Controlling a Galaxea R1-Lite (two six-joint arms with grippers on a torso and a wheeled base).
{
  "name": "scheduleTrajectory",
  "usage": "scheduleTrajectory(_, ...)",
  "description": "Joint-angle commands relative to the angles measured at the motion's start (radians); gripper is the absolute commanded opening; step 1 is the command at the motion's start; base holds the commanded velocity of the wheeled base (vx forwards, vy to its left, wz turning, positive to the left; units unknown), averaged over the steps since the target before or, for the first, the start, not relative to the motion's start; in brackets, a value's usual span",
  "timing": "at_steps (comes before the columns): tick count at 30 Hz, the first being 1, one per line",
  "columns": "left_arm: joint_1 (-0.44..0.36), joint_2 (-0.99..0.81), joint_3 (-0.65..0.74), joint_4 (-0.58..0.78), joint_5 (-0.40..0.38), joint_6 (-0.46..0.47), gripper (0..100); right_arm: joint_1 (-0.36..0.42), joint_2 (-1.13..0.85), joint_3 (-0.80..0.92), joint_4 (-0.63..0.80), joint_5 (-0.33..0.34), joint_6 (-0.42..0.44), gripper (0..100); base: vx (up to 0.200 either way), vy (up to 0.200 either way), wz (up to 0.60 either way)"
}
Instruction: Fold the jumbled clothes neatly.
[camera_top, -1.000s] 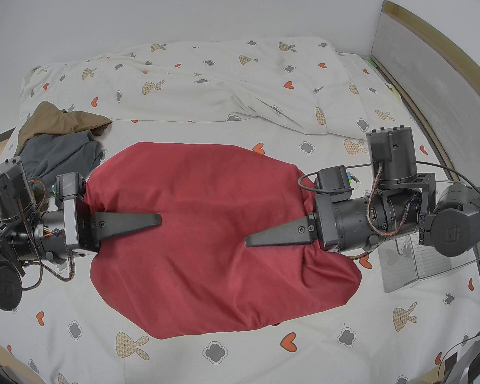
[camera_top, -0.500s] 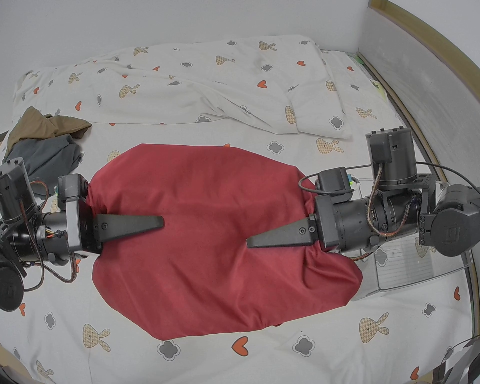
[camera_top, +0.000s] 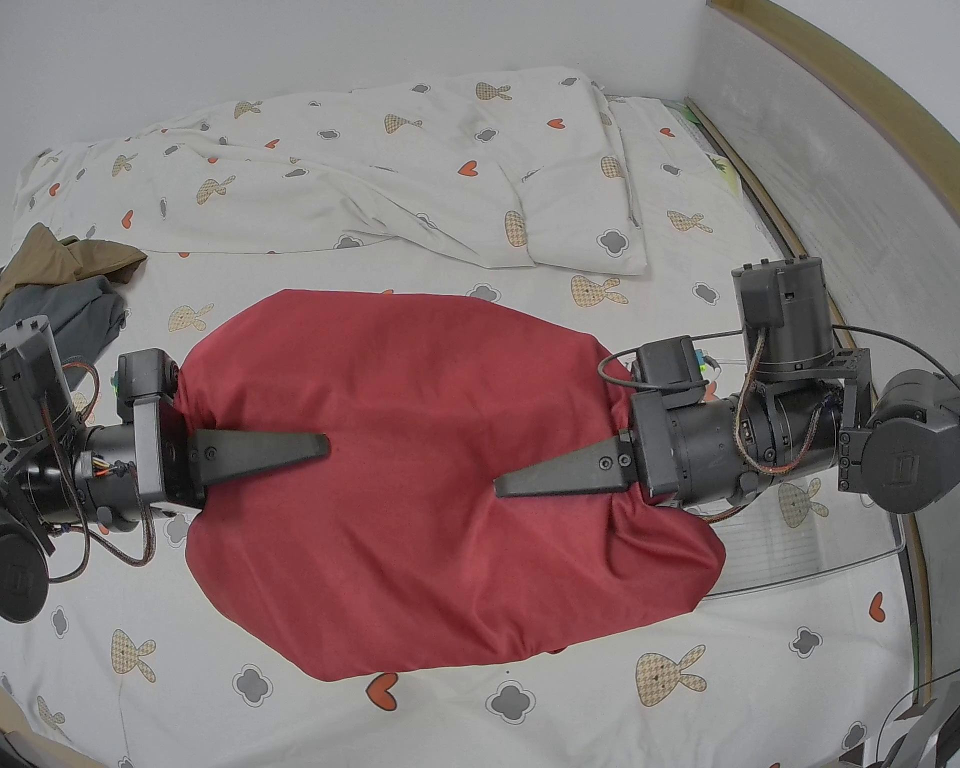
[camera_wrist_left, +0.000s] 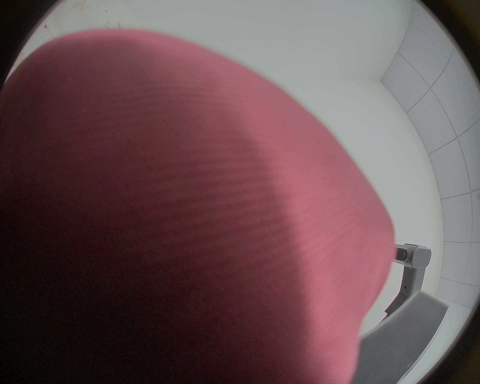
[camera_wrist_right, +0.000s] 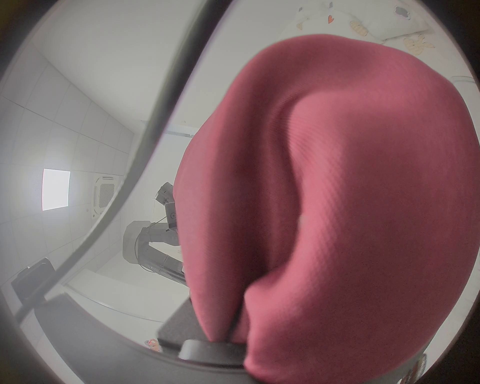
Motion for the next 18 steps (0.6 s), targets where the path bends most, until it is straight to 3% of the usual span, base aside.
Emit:
scheduleTrajectory(1, 0.000, 0.002, 0.000, -0.001, -0.001, -0.001, 0, 0.001, 0.000, 0.000, 0.000, 0.000, 0.000, 0, 0.000, -0.200, 0.00)
scheduleTrajectory(8, 0.000, -0.008, 0.000, -0.001, 0.001, 0.001, 0, -0.001, 0.000, 0.002, 0.000, 0.000, 0.000, 0, 0.000, -0.200, 0.00)
scheduleTrajectory(11, 0.000, -0.006, 0.002, -0.001, 0.001, 0.001, 0, -0.001, 0.000, 0.002, 0.000, 0.000, 0.000, 0, 0.200, 0.000, 0.00)
scheduleTrajectory(18, -0.002, -0.005, 0.006, -0.004, 0.001, 0.002, 0, -0.001, -0.004, 0.002, 0.000, 0.000, 0.000, 0, 0.000, 0.000, 0.00)
